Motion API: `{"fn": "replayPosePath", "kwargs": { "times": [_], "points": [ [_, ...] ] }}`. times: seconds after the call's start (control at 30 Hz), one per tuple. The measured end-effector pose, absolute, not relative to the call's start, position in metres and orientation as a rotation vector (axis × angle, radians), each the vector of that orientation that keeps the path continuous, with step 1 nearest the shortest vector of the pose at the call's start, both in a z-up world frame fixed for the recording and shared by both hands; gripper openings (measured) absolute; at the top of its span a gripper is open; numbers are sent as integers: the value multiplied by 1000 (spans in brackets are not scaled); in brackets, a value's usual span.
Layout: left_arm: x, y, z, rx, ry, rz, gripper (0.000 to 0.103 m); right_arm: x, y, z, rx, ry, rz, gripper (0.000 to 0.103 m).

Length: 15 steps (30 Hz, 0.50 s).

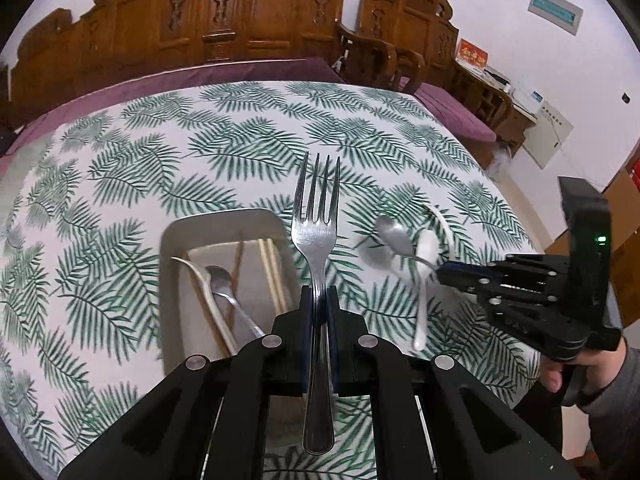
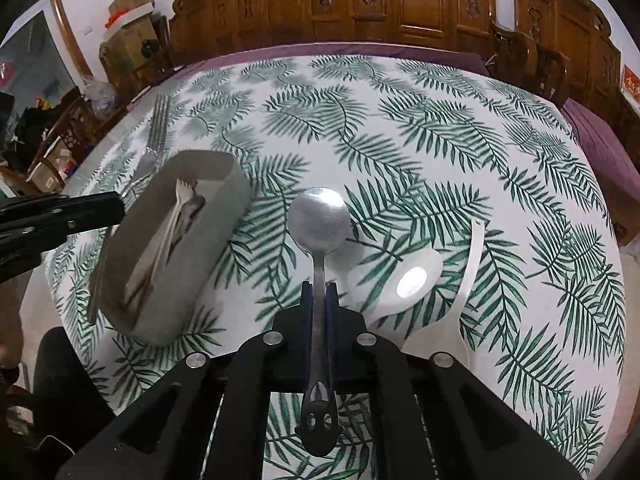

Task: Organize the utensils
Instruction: 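Lower the metal fork into the tray and open the left tool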

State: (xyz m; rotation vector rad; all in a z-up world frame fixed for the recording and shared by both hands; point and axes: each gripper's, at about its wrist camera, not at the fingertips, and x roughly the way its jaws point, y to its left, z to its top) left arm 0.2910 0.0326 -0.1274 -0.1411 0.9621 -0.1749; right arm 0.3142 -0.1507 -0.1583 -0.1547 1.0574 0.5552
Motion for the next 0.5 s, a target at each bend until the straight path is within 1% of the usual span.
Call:
{"fn": "replayPosePath", "kwargs": {
  "times": [0.2, 0.5],
  "points": [
    [294, 55, -142, -139, 999, -140, 6, 310, -142, -150, -150, 1037, 572, 8],
    [305, 73, -183, -142, 1080, -106, 6, 309, -130, -153, -160, 1044, 587, 8]
  ]
}}
